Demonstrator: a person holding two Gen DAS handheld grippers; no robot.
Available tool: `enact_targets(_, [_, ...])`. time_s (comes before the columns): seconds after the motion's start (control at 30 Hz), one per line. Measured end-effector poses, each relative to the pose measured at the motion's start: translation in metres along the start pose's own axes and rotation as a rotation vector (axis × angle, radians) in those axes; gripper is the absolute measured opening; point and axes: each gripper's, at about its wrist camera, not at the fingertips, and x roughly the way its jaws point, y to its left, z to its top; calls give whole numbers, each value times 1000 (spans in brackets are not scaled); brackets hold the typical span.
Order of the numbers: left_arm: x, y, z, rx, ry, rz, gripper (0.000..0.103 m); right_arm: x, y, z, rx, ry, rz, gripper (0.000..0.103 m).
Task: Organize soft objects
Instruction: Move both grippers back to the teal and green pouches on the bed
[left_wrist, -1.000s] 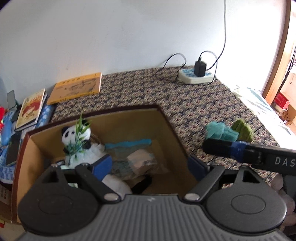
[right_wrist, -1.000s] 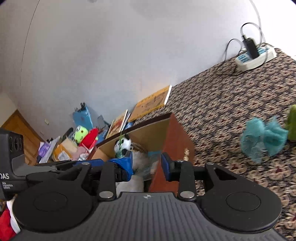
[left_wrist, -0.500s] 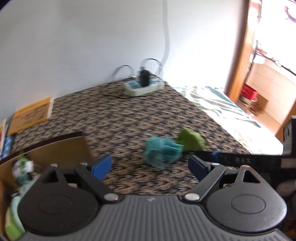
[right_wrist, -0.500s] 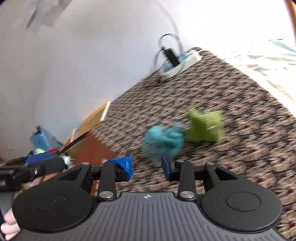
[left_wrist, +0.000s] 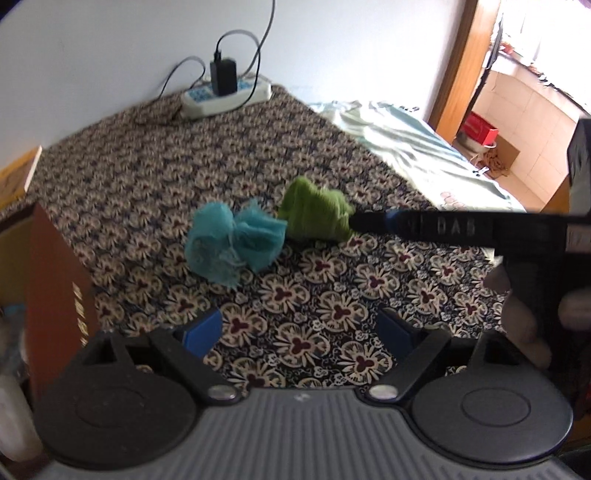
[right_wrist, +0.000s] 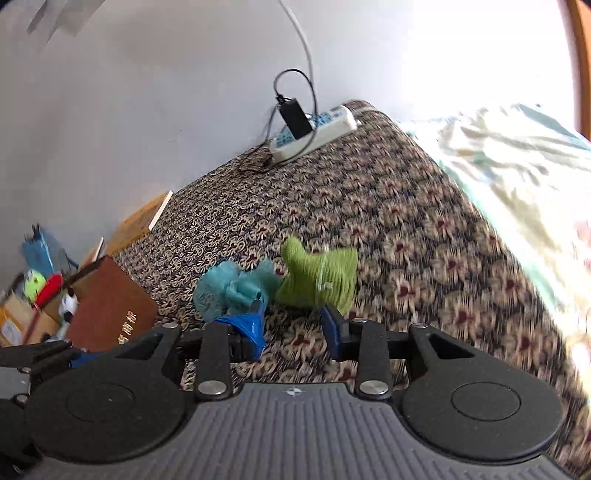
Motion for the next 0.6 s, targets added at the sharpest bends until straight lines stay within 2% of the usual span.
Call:
enact_targets(0.13, [12,1,0,-44,36,3,89,15,4,20,-99,-4,3,17])
enact_targets(0.33, [18,1,1,-65,55,28,89,58,2,42,-134,60,-9,17])
enact_targets(0.53, [22,7,0,-103,72,45,89,90,-4,38,-189,129,-49,17])
enact_targets(0.6, [25,8,0,-110,78,45,89,89,-6,35,-184,113,-35,17])
